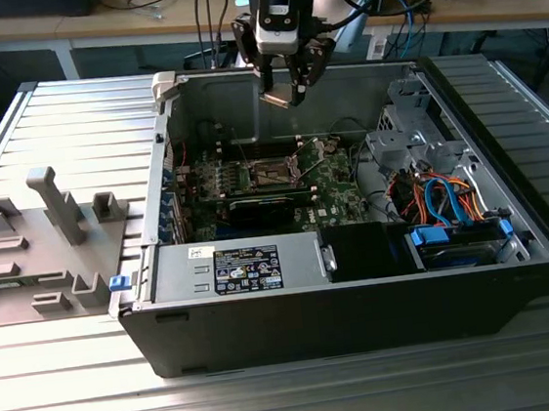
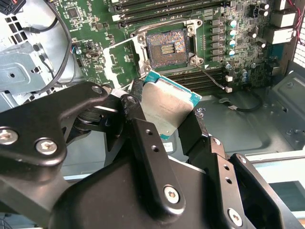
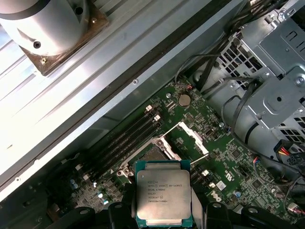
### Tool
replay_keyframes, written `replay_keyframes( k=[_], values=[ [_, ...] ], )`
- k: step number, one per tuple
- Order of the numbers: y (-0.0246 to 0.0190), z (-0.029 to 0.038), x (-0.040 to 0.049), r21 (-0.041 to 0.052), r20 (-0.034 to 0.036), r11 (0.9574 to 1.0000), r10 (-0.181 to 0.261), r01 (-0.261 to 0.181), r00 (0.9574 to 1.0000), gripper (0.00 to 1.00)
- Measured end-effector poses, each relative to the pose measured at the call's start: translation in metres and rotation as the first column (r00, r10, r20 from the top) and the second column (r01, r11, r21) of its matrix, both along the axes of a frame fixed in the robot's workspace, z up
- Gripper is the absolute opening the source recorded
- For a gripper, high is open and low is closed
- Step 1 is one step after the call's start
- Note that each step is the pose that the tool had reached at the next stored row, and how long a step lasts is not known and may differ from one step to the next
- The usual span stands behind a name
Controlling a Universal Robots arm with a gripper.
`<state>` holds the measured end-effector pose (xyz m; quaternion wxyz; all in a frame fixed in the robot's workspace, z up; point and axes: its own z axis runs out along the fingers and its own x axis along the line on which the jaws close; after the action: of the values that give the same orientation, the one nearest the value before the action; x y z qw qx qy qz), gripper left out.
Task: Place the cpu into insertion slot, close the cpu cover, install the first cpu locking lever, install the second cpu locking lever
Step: 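Place the cpu into insertion slot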
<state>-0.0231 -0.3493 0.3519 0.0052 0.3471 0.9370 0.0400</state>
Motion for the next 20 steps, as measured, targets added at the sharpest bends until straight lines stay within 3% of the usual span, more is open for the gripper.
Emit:
replay_keyframes(
  k=[20],
  values=[
    [0.0000,-0.0001,0.0000,0.0000,0.0000,0.9998,-0.019,0.019,0.9998,0.54]
  ],
)
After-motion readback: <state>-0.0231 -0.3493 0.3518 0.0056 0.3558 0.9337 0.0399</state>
